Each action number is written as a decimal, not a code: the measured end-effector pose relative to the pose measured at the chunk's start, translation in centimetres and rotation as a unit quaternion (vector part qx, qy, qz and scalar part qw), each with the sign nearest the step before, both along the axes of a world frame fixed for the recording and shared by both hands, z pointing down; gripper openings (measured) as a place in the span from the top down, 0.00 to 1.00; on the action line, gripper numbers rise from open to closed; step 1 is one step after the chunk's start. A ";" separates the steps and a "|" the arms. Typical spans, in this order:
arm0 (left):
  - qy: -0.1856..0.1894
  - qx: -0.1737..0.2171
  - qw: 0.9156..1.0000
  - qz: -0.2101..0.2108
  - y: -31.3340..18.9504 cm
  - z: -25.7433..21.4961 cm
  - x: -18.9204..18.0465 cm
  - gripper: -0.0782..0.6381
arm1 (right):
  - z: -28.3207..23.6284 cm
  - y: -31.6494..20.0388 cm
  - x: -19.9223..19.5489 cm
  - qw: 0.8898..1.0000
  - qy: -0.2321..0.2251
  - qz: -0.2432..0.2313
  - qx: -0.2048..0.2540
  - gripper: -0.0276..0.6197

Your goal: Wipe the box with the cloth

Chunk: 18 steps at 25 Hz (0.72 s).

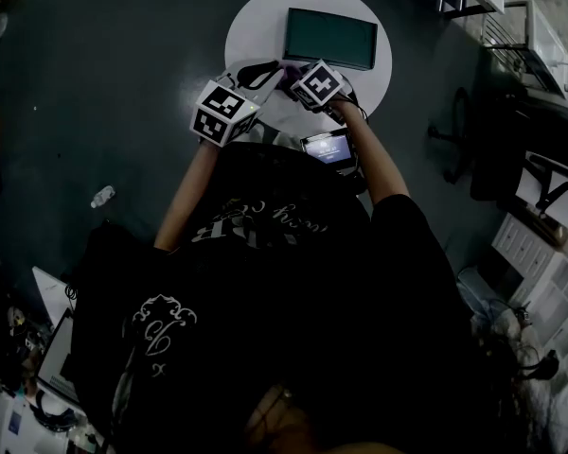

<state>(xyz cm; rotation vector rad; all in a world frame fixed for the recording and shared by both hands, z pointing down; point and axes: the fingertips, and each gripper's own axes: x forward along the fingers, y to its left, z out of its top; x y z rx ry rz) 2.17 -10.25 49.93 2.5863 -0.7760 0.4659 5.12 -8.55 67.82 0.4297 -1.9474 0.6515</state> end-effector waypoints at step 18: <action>-0.008 -0.016 1.000 -0.015 -0.2 1.3 -2.8 0.84 | 3.5 -1.5 3.1 0.998 0.046 0.040 -0.023 0.78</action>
